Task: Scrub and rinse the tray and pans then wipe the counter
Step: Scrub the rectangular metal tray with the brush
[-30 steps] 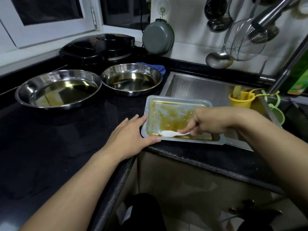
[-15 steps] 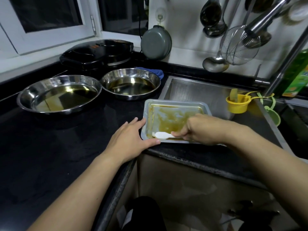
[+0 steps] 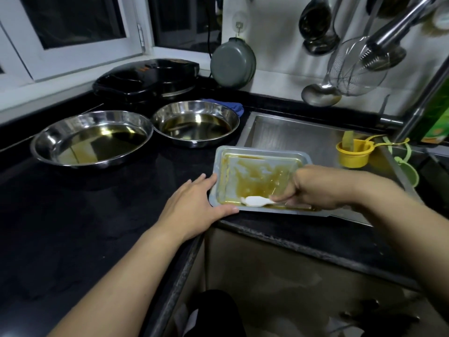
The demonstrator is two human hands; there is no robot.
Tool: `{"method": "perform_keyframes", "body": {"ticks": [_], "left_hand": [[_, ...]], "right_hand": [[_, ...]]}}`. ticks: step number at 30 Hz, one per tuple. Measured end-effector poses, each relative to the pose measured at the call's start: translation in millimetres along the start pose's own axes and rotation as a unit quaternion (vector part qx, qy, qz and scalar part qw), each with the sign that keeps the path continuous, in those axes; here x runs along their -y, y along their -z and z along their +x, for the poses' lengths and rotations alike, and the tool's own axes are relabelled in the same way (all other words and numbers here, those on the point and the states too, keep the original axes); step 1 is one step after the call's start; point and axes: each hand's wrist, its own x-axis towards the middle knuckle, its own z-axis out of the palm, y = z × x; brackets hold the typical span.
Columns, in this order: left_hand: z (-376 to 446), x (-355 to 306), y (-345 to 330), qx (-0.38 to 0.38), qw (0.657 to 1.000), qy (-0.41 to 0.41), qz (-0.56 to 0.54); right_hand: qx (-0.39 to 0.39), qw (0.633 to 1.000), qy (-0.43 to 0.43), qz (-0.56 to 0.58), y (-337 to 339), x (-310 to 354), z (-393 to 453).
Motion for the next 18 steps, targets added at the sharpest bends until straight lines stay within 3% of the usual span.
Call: {"method": "perform_keyframes", "body": {"ticks": [6, 11, 16, 18], "left_hand": [[-1.5, -0.2, 1.9, 0.004, 1.0, -0.004, 0.001], [2.1, 1.8, 3.4, 0.016, 0.999, 0.002, -0.041], [4.8, 9.6, 3.6, 0.007, 0.994, 0.009, -0.108], [5.2, 10.1, 3.4, 0.009, 0.991, -0.004, -0.132]], "right_hand": [[-0.029, 0.999, 0.032, -0.011, 0.2, 24.4, 32.2], [-0.117, 0.992, 0.039, 0.04, -2.5, 16.5, 23.3], [-0.134, 0.989, 0.06, 0.016, -2.9, 41.3, 41.7], [-0.093, 0.994, 0.06, 0.019, -3.0, 41.8, 37.1]]}}
